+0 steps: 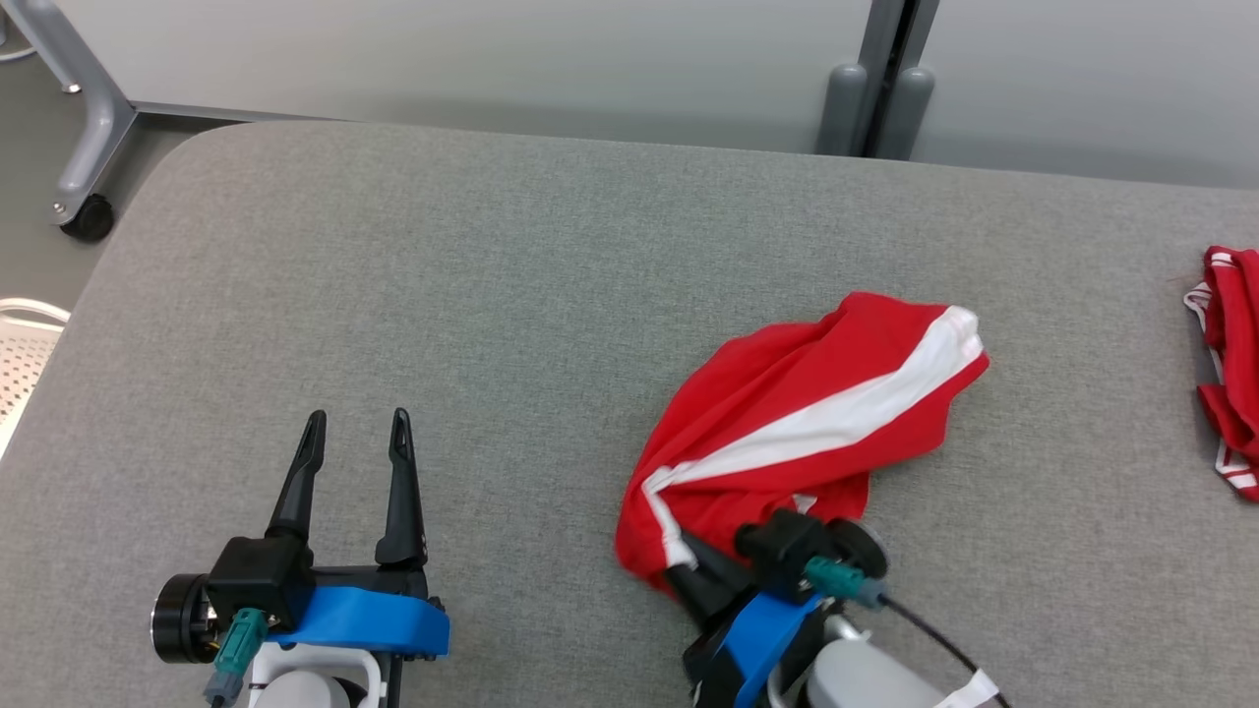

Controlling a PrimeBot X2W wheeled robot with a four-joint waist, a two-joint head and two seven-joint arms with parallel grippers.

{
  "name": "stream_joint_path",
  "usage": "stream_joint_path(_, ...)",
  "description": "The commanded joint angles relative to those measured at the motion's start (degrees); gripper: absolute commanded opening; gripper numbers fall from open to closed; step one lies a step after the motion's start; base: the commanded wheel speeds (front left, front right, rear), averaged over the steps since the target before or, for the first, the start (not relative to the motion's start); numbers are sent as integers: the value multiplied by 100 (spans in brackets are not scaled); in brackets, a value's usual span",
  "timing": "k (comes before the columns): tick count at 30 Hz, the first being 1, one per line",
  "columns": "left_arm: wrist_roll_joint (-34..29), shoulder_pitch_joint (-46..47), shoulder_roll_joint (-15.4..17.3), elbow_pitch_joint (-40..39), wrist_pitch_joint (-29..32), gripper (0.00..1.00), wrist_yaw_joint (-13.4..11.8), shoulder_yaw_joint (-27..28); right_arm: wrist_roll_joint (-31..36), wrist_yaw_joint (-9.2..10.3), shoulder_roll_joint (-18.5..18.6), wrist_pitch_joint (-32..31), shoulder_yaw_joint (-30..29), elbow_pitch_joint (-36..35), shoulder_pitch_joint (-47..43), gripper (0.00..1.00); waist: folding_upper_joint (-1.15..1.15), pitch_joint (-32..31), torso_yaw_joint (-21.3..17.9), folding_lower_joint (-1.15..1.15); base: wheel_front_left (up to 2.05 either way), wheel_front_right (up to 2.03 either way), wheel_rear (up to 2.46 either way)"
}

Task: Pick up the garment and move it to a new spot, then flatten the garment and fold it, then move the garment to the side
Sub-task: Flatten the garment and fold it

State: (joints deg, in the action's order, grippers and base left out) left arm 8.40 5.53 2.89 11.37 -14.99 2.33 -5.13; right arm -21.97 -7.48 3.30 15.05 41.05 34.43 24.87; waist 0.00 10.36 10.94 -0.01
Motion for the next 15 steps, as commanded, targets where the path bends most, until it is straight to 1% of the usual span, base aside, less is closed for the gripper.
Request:
stream_joint_path(1, -45, 7, -3, 6, -26, 100, 9, 8, -84, -3, -33, 15, 119, -36, -63, 0, 0, 17, 30, 1, 0, 0, 0)
stream_joint_path(4, -38, 52, -3, 22, -26, 100, 13, 3, -397, -3, -42, 15, 631, -179, -41, 0, 0, 29, 87, 1, 0, 0, 0)
stream_joint_path(6, -24, 76, -3, 31, -26, 100, 4, -2, -567, -2, -30, 16, 842, -239, 16, 0, 0, 32, 111, 1, 0, 0, 0)
stream_joint_path(7, -16, 87, -3, 37, -26, 100, -2, -6, -628, -2, -29, 15, 914, -252, 47, 24, 0, 33, 116, 1, 0, 0, 0)
stream_joint_path(9, -3, 88, -3, 43, -26, 100, -26, -10, -690, -3, -34, 15, 1003, -247, 83, 100, 0, 23, 108, 1, 0, 0, 0)
stream_joint_path(11, 17, 53, -3, 44, -26, 100, -43, 3, -586, -2, -32, 16, 987, -190, 113, 100, 0, -3, 59, 1, 0, 0, 0)
stream_joint_path(15, 55, -46, -2, 63, -26, 100, -47, 13, -298, -2, -34, 15, 730, -138, -68, 100, 0, -96, -121, 1, 0, 0, 0)
